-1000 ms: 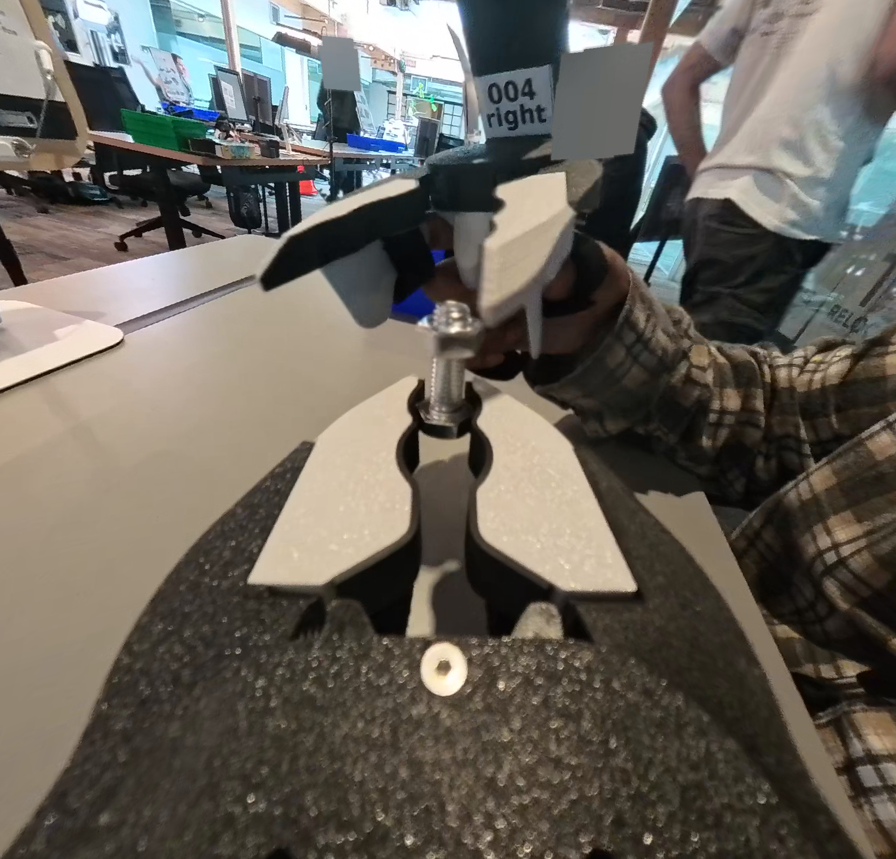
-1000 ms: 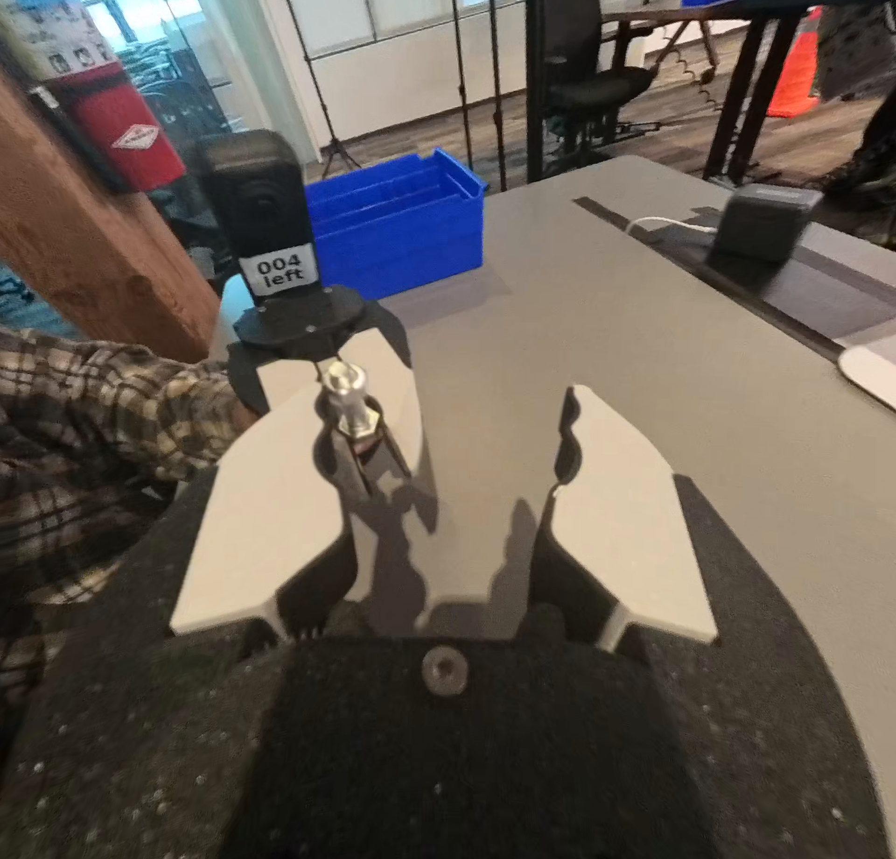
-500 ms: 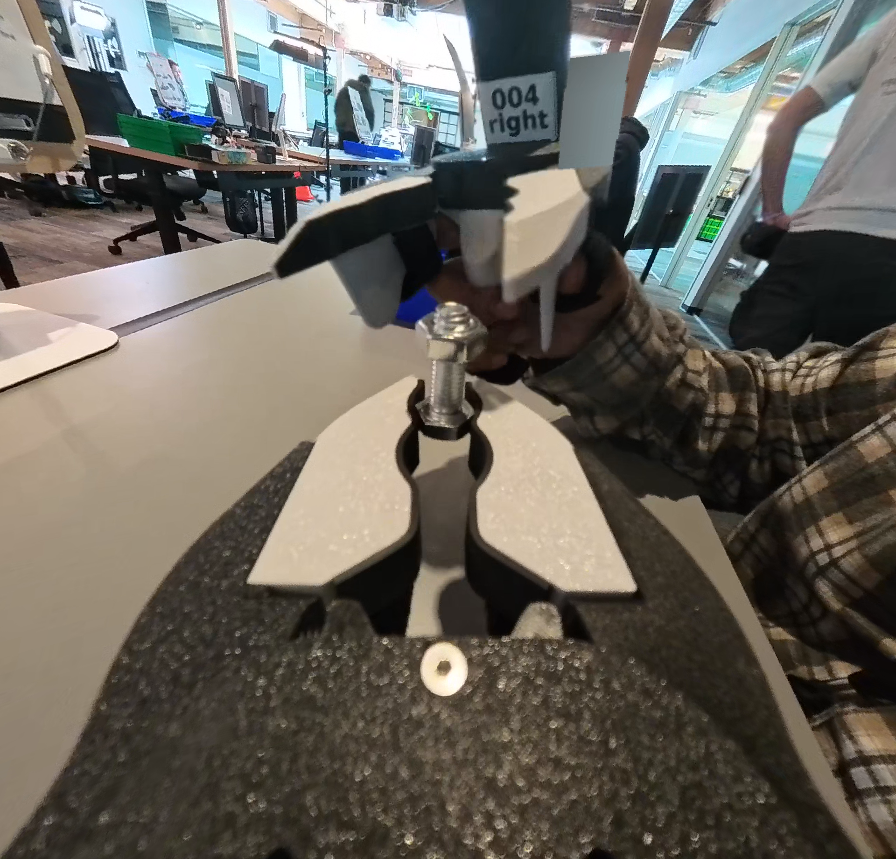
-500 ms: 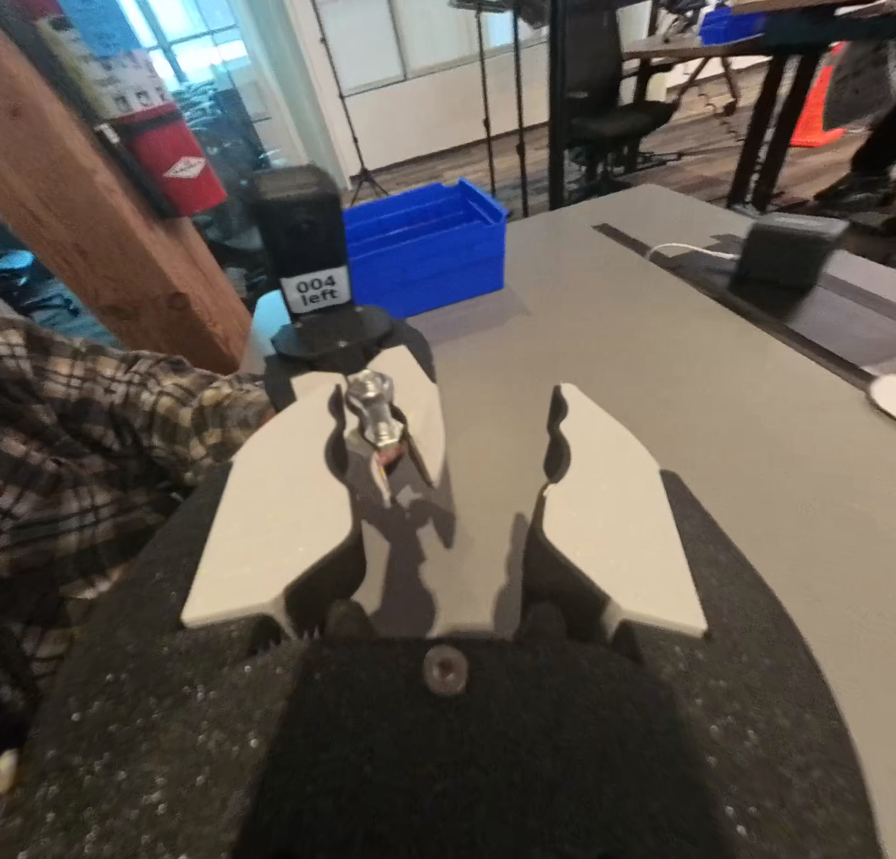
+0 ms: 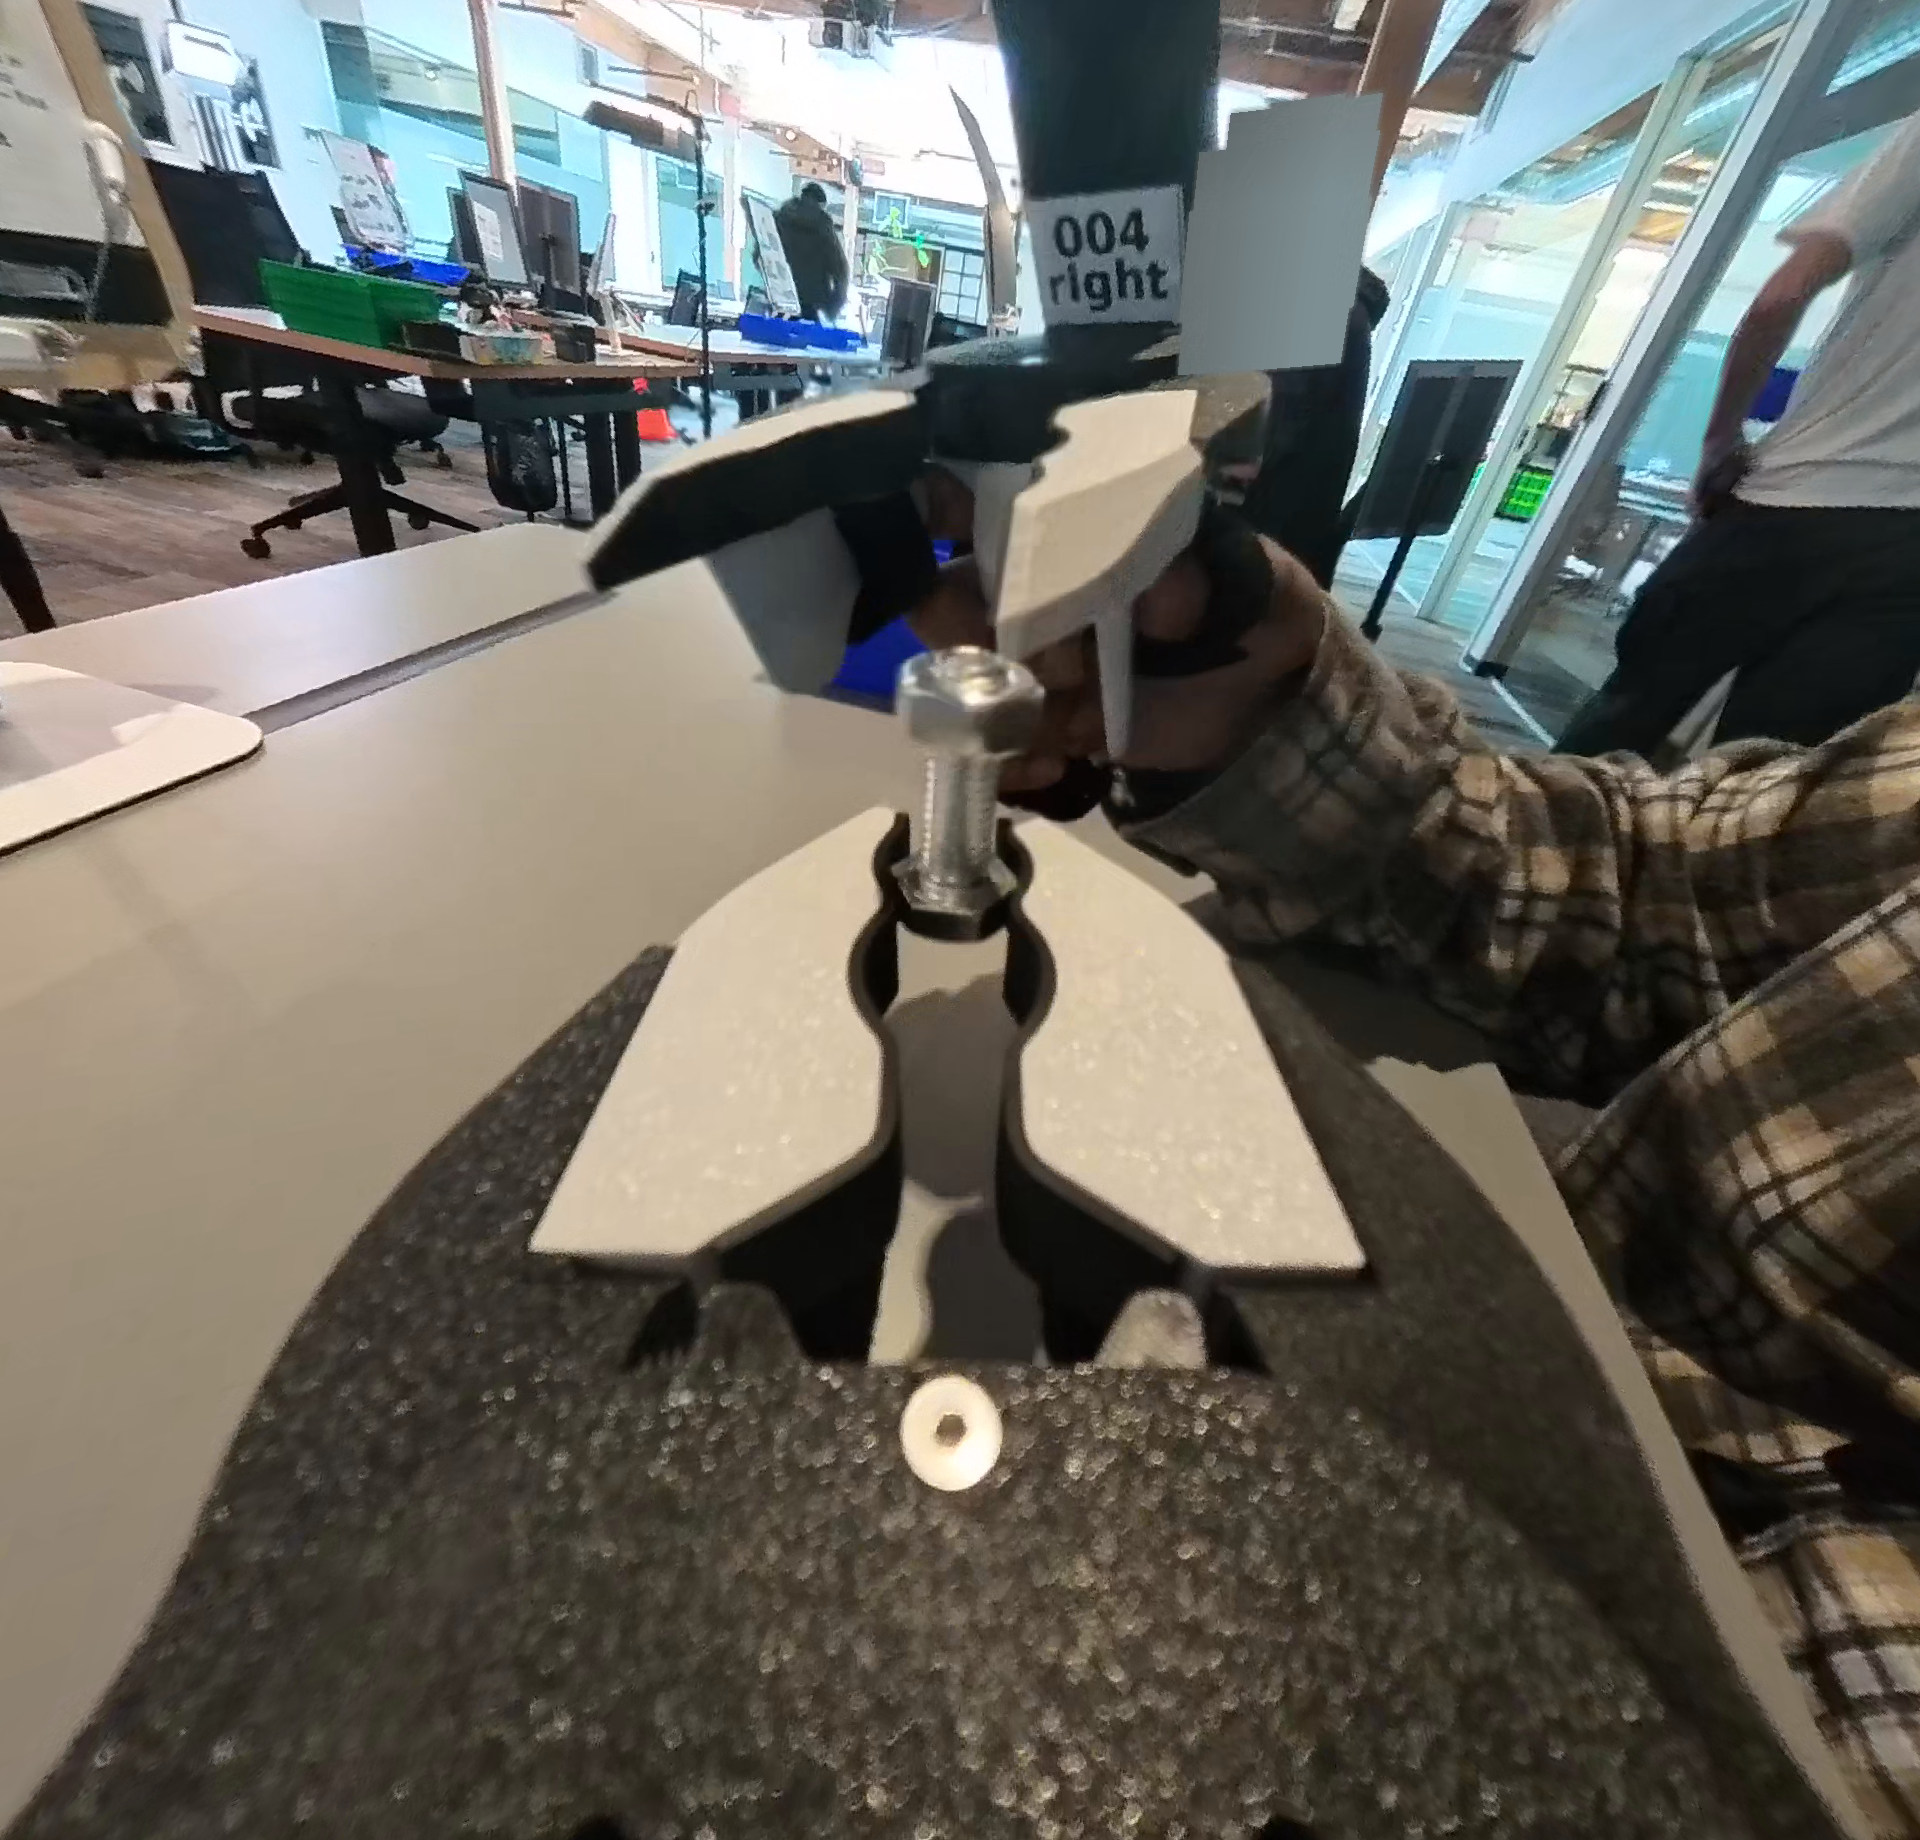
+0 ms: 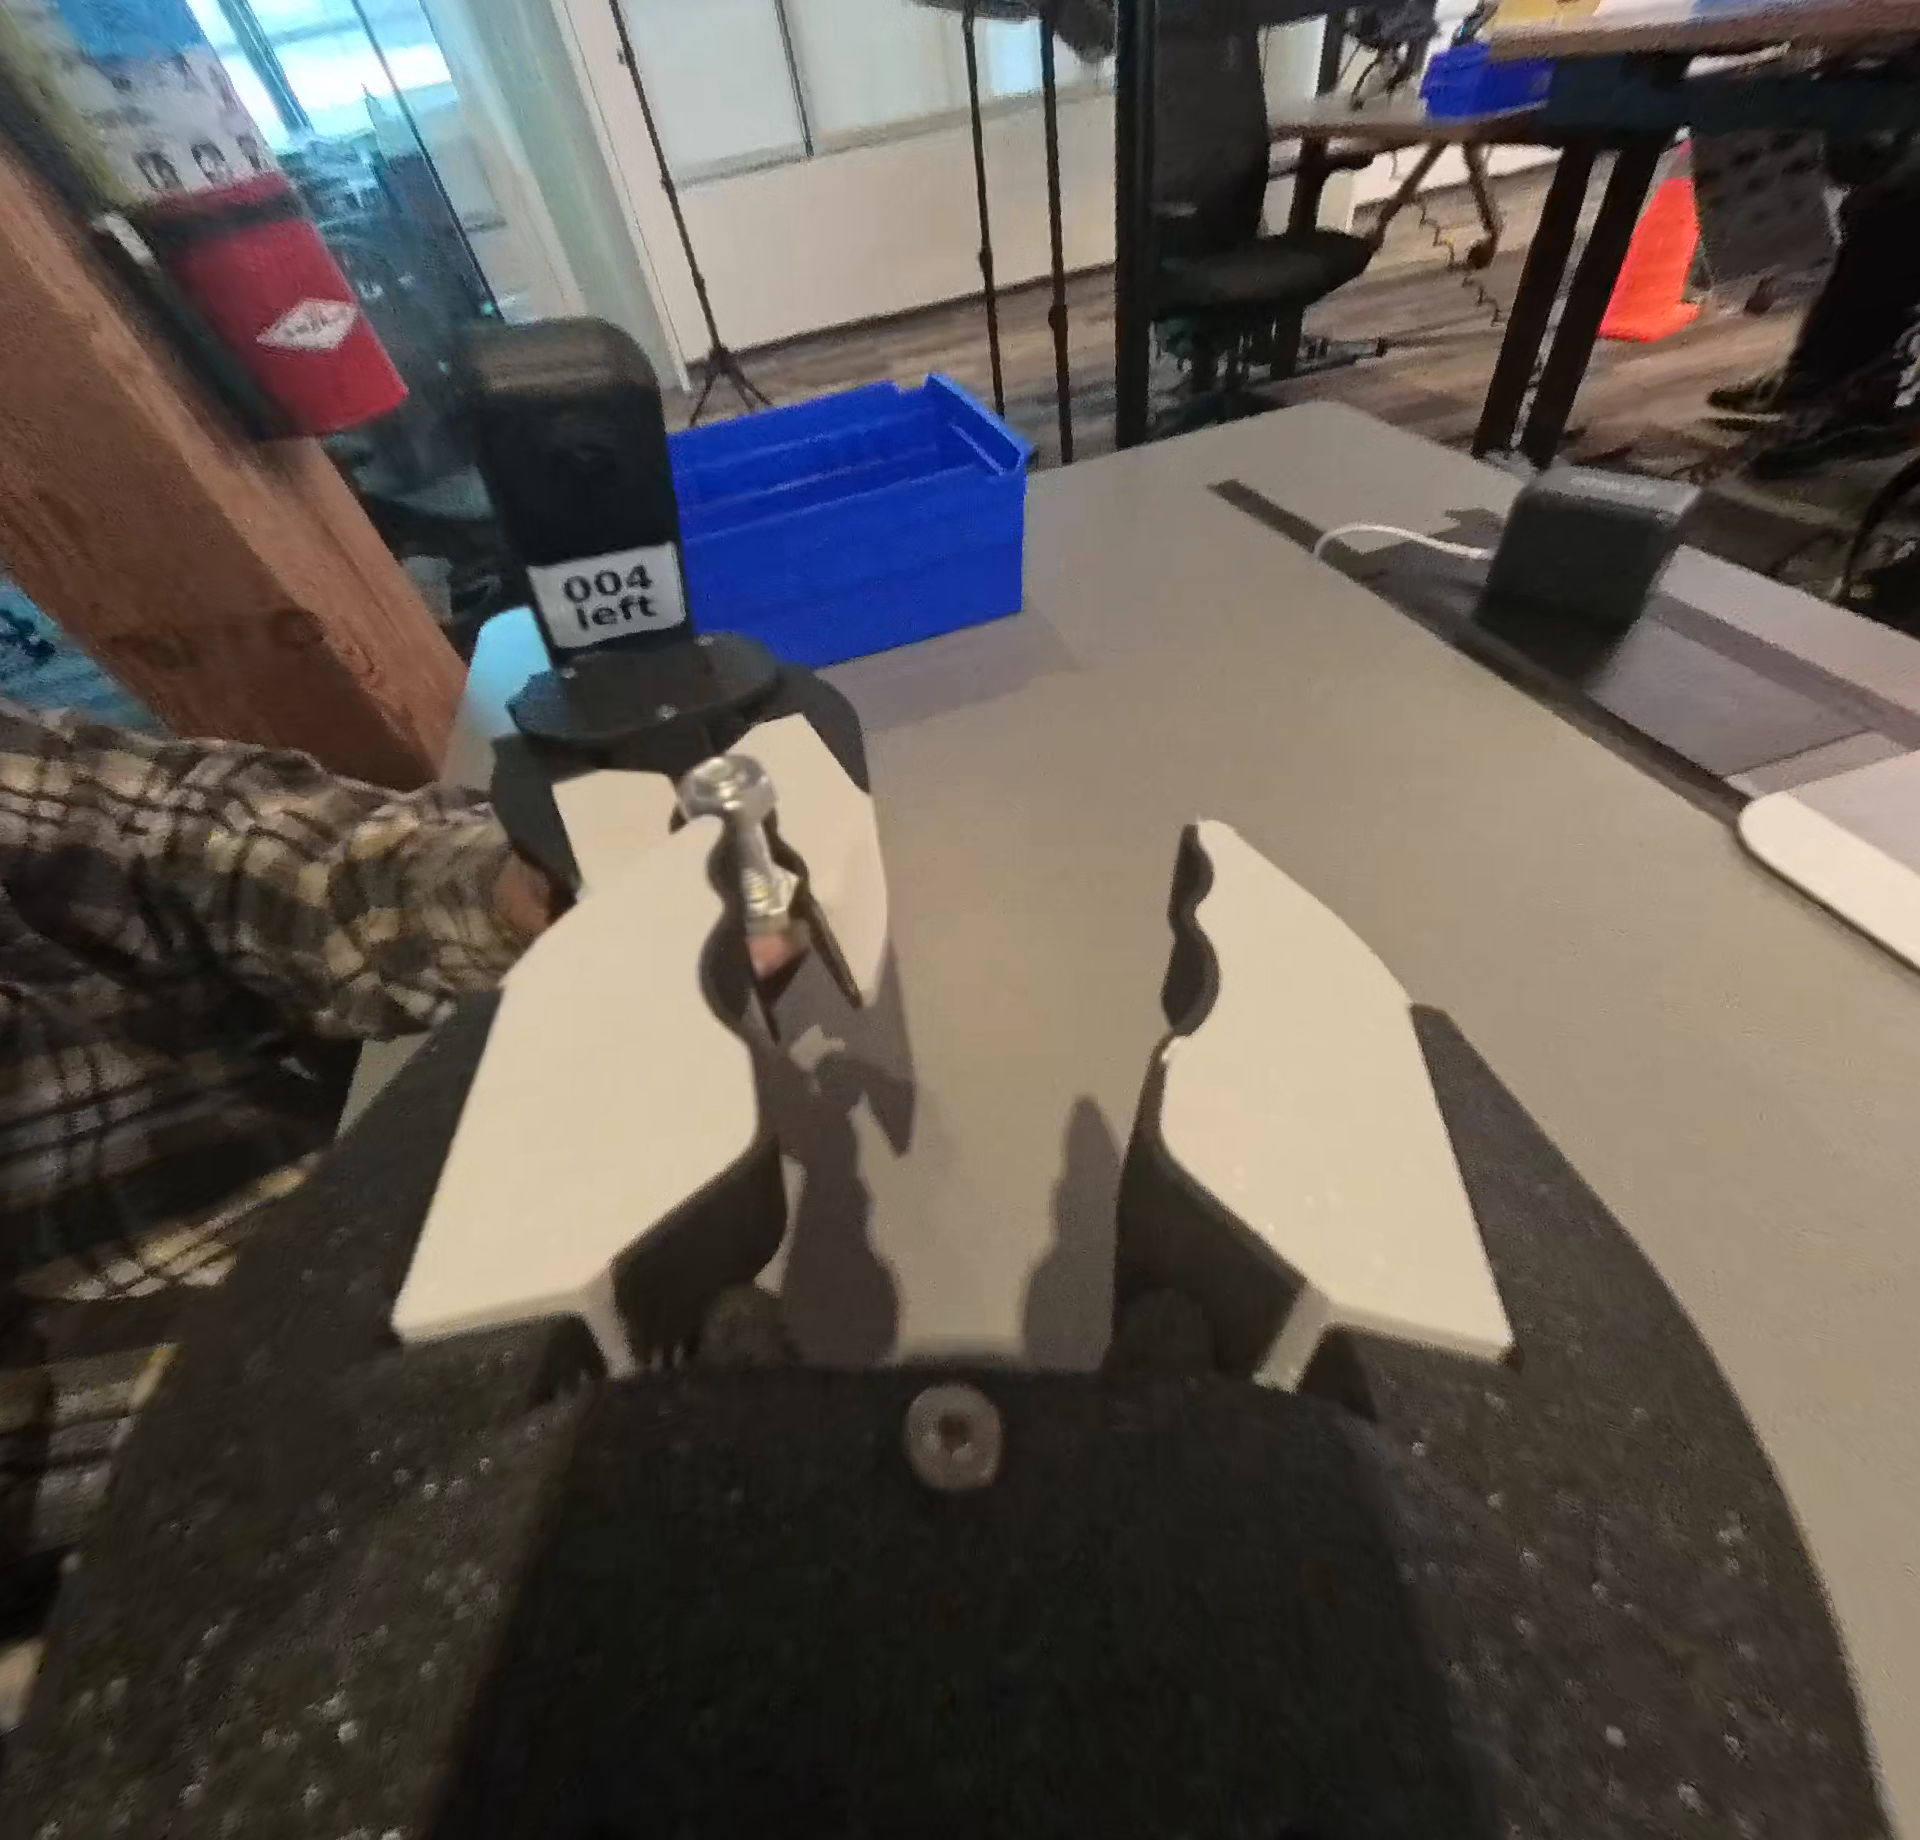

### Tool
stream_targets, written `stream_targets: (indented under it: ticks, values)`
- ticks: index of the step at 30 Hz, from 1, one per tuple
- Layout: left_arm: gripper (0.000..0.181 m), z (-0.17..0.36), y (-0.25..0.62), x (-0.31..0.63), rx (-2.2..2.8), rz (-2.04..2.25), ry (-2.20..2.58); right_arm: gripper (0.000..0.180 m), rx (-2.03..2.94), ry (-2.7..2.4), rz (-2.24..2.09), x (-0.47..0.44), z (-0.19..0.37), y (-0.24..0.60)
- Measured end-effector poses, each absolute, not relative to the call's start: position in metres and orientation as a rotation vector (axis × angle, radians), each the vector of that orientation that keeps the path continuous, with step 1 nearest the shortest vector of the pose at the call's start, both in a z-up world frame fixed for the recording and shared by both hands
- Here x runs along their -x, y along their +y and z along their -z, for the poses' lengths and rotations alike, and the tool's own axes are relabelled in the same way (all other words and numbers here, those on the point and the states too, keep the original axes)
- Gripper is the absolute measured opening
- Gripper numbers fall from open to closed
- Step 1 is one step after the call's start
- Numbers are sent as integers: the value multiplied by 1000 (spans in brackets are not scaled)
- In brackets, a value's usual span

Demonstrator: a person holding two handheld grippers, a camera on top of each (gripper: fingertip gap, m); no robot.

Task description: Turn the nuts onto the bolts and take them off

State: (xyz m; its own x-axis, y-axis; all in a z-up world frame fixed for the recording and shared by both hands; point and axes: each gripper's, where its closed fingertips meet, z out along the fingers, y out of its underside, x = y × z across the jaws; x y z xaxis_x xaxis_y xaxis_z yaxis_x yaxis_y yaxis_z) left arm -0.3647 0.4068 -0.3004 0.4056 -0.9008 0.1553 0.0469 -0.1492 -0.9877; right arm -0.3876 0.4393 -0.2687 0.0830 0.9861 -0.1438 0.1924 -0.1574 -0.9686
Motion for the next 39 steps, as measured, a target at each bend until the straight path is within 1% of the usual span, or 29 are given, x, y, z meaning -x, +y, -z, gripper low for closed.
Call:
stream_targets:
  ticks: [5,7,8,10,11,16,20,25,28,29,30,31,39]
  values:
    - [15,300,406,364,1478,1013,803,79,1448,-1279,-1217,401,263,421]
    - [15,300,405,363,1476,1012,809,78,1461,-1286,-1174,401,267,424]
    - [15,300,406,363,1476,1007,808,81,1475,-1277,-1152,398,269,429]
    - [15,298,406,365,1471,1007,800,76,1478,-1249,-1133,388,267,437]
    - [15,297,406,366,1466,1009,795,76,1470,-1236,-1143,385,264,438]
    - [15,298,406,365,1468,1012,800,78,1426,-1267,-1208,398,259,422]
    - [15,298,405,363,1463,1007,807,77,1460,-1265,-1140,395,266,431]
    - [15,296,406,365,1459,1011,799,77,1404,-1240,-1206,393,253,426]
    - [15,298,404,363,1461,1011,808,77,1426,-1294,-1135,402,264,423]
    - [15,298,404,363,1462,1006,810,80,1435,-1292,-1109,400,266,427]
    - [15,297,405,363,1464,1000,809,80,1441,-1285,-1113,396,265,429]
    - [15,297,405,364,1461,1002,807,74,1439,-1272,-1116,392,263,432]
    - [15,297,404,363,1459,1000,808,74,1396,-1293,-1171,402,261,419]
